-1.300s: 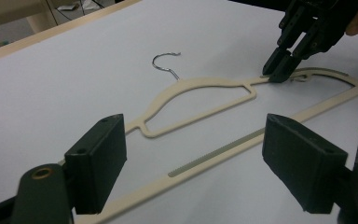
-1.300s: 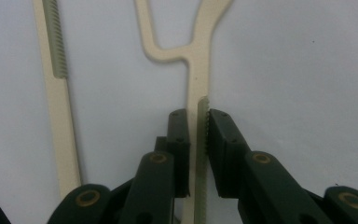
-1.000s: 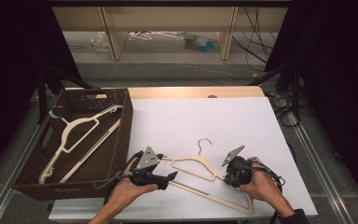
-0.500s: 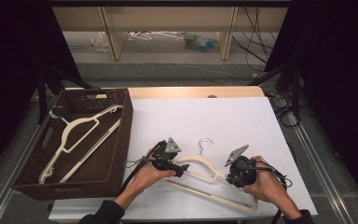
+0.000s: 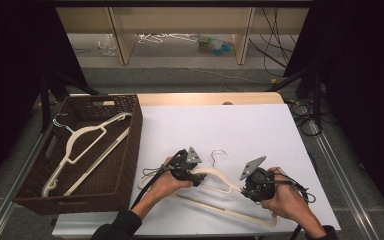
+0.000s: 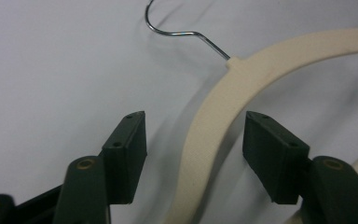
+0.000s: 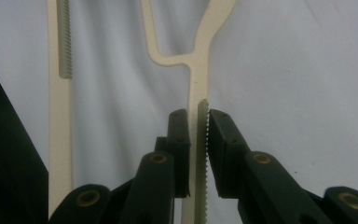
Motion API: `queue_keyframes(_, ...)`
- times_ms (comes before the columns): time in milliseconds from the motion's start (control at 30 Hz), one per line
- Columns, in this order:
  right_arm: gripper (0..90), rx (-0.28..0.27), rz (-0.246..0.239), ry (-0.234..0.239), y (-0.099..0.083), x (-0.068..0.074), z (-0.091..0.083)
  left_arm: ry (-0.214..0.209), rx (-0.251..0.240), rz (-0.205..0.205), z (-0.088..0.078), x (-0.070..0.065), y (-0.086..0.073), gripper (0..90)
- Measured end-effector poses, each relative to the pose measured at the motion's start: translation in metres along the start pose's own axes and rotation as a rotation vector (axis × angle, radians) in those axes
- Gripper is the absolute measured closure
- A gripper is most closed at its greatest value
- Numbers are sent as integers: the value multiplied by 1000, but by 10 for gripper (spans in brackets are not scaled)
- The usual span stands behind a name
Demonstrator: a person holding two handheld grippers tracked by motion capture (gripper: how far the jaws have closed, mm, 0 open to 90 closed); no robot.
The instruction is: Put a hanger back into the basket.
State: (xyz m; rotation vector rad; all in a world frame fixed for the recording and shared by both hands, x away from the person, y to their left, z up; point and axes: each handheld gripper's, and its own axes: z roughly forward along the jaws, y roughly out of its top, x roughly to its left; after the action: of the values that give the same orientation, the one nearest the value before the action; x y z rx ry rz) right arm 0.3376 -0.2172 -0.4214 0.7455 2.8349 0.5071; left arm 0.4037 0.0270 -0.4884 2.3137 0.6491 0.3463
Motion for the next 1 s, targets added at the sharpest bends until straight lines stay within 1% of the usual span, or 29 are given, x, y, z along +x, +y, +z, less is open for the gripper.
queue_keyframes(67,797,-5,-3,-1,0,1,-1,0,-2,18,1,-1,2,425)
queue_keyframes(100,797,-4,-5,2,0,1,-1,1,0,32,1,-1,3,465)
queue_keyframes(133,797,-7,-9,0,1,1,-2,4,4,42,1,-1,4,478)
queue_keyframes(167,797,-9,-10,-1,1,1,-2,-18,4,53,1,-1,4,499)
queue_keyframes(200,797,-7,-11,1,1,2,-2,-26,0,59,1,-2,4,542)
queue_keyframes(300,796,-8,-24,-2,1,2,-3,-43,3,85,-1,-2,4,632)
queue_keyframes(367,796,-11,-32,-8,1,3,-3,-41,7,114,-4,-1,5,646)
queue_keyframes(400,796,-13,-39,-8,0,3,-3,-52,8,120,-6,-1,5,651)
queue_keyframes(433,796,-14,-41,-3,0,3,-4,-52,8,120,-6,-1,5,658)
queue_keyframes(467,796,-19,-51,-1,-1,2,-4,-62,-10,122,-12,0,6,664)
queue_keyframes(500,795,-24,-54,-6,-1,2,-3,-69,-14,129,-15,1,7,669)
queue_keyframes(533,795,-25,-52,-1,-2,1,-4,-73,-19,139,-19,1,8,674)
queue_keyframes(567,794,-28,-60,3,-3,0,-3,-68,-20,152,-23,1,8,680)
queue_keyframes(600,795,-31,-63,4,-4,-1,-3,-68,-20,152,-23,1,8,686)
queue_keyframes(633,796,-37,-68,-2,-5,-3,-3,-77,-33,175,-32,-1,10,691)
queue_keyframes(667,797,-39,-67,12,-6,-4,-3,-75,-29,202,-36,-1,12,697)
queue_keyframes(700,796,-49,-59,4,-8,-4,-2,-74,-42,206,-41,-3,13,704)
queue_keyframes(733,793,-54,-59,2,-9,-5,-3,-72,-48,221,-47,-4,14,708)
queue_keyframes(767,778,-64,-57,5,-10,-6,-3,-72,-48,221,-47,-4,14,714)
queue_keyframes(800,750,-76,-59,11,-10,-7,-4,-80,-61,230,-54,-6,15,718)
queue_keyframes(833,726,-91,-54,15,-11,-8,-5,-85,-67,228,-59,-7,15,723)
queue_keyframes(900,700,-116,-60,6,-10,-8,-8,-96,-79,230,-66,-8,15,731)
queue_keyframes(967,669,-129,-58,1,-9,-6,-12,-103,-88,226,-73,-9,15,737)
queue_keyframes(1000,655,-138,-59,-5,-9,-6,-13,-109,-97,206,-75,-9,15,740)
